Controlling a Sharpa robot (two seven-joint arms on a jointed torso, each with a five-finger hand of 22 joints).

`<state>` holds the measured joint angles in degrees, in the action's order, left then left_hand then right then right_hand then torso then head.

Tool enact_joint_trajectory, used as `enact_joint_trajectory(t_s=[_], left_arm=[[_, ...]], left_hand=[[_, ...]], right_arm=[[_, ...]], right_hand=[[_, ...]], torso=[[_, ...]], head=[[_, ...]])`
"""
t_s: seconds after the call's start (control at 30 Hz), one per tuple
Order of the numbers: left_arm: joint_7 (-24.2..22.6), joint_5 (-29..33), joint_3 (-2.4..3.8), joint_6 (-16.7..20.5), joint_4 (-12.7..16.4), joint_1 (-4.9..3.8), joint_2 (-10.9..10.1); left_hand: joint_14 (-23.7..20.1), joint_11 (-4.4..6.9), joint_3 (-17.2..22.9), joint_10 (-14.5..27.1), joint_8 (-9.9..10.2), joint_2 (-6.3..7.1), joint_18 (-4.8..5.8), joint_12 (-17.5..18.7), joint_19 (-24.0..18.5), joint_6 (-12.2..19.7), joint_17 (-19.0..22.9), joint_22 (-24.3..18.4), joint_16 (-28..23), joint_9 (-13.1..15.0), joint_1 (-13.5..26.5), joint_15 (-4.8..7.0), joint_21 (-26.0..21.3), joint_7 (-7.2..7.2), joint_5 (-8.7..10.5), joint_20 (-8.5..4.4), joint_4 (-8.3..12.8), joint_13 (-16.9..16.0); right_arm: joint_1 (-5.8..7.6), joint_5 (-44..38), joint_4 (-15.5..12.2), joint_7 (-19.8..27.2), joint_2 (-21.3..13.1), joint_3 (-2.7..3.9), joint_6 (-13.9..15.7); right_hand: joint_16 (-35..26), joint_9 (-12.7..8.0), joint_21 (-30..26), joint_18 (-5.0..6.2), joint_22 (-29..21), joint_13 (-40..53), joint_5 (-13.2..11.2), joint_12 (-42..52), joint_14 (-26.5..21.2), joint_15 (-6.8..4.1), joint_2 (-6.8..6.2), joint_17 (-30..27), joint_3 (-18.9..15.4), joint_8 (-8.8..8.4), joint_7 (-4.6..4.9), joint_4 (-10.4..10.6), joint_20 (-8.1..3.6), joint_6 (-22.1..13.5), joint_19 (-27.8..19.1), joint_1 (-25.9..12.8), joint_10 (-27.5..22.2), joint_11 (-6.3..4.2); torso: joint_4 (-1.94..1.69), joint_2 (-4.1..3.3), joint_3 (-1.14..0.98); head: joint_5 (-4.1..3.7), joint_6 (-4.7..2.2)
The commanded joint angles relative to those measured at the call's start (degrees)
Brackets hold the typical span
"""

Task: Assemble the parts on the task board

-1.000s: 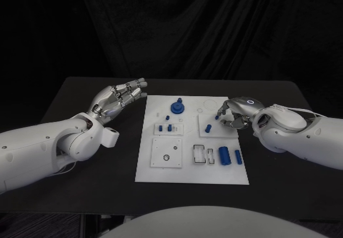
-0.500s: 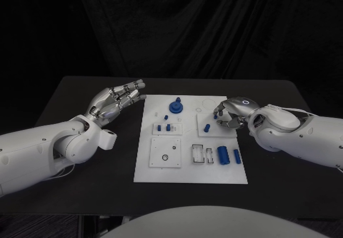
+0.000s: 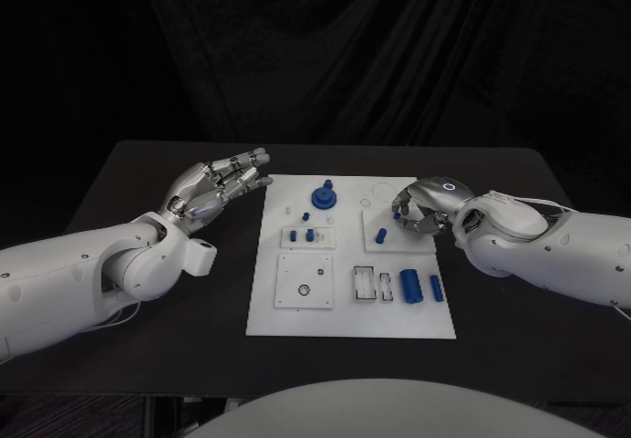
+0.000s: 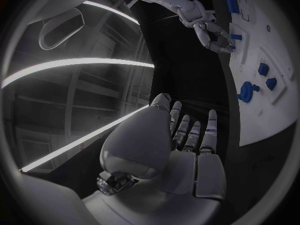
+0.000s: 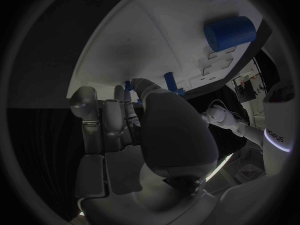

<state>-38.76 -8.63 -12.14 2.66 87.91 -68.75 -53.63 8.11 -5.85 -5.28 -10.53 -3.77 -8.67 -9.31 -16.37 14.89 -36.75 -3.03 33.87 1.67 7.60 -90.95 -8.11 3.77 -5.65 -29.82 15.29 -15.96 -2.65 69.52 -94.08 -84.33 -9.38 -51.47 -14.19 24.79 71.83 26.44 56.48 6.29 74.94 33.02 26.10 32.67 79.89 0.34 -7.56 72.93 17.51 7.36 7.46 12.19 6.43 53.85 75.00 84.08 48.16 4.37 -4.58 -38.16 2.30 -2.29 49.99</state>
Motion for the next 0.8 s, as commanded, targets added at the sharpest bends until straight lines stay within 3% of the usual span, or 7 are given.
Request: enact_joint_trajectory(t_s=[0.03,0.4,0.8], left_arm=[[-3.1,0.5,0.05,-1.0,-0.1,0.14,0.2],[-2.2,0.5,0.05,-1.7,-0.6,0.59,0.6],[-1.6,0.5,0.06,-2.3,-1.0,1.2,0.8]], left_hand=[[0.4,-0.38,-0.2,0.0,-0.2,-0.01,-0.99,-0.5,0.1,0.0,-0.2,0.2,0.1,-0.1,-0.8,-0.4,0.3,-0.38,-0.34,0.59,0.0,0.0],[2.6,-0.89,0.1,-0.2,-0.3,-0.32,-0.83,-1.3,1.7,-0.2,-0.7,-0.1,0.7,-0.2,-2.4,-1.81,0.8,-0.49,-0.83,1.36,0.4,0.0],[3.2,-1.1,0.2,-0.1,-0.3,-0.28,-0.63,-1.4,2.4,-0.2,-0.9,-0.2,0.9,-0.3,-3.0,-2.33,1.0,-0.6,-1.1,1.45,0.6,0.0]], right_arm=[[-0.18,-0.5,0.5,0.8,0.4,0.02,1.7],[-0.59,-0.5,2.2,1.0,1.6,0.02,1.5],[-0.84,-0.5,2.8,1.1,2.2,0.02,1.1]], right_hand=[[0.6,0.6,1.1,-0.11,6.9,-0.9,0.2,-0.6,0.7,-0.19,0.82,0.2,0.4,0.74,-0.01,-0.4,-0.12,0.9,0.9,0.2,1.6,-0.21],[0.7,2.4,2.1,-0.29,7.2,-3.6,0.0,-2.6,1.1,-0.59,1.58,-0.3,0.6,2.15,-0.19,-2.0,-0.56,2.5,1.8,1.5,4.6,-0.6],[0.3,3.4,1.9,-0.28,7.1,-5.4,-0.6,-4.4,1.0,-0.56,1.6,-1.1,0.4,2.83,-0.19,-2.5,-0.57,3.3,1.8,1.5,6.0,-0.52]], torso=[[-0.03,0.04,0.04],[0.08,0.03,0.03],[-0.02,0.0,0.08]], head=[[0.01,0.01],[0.04,0.01],[-0.22,0.01]])
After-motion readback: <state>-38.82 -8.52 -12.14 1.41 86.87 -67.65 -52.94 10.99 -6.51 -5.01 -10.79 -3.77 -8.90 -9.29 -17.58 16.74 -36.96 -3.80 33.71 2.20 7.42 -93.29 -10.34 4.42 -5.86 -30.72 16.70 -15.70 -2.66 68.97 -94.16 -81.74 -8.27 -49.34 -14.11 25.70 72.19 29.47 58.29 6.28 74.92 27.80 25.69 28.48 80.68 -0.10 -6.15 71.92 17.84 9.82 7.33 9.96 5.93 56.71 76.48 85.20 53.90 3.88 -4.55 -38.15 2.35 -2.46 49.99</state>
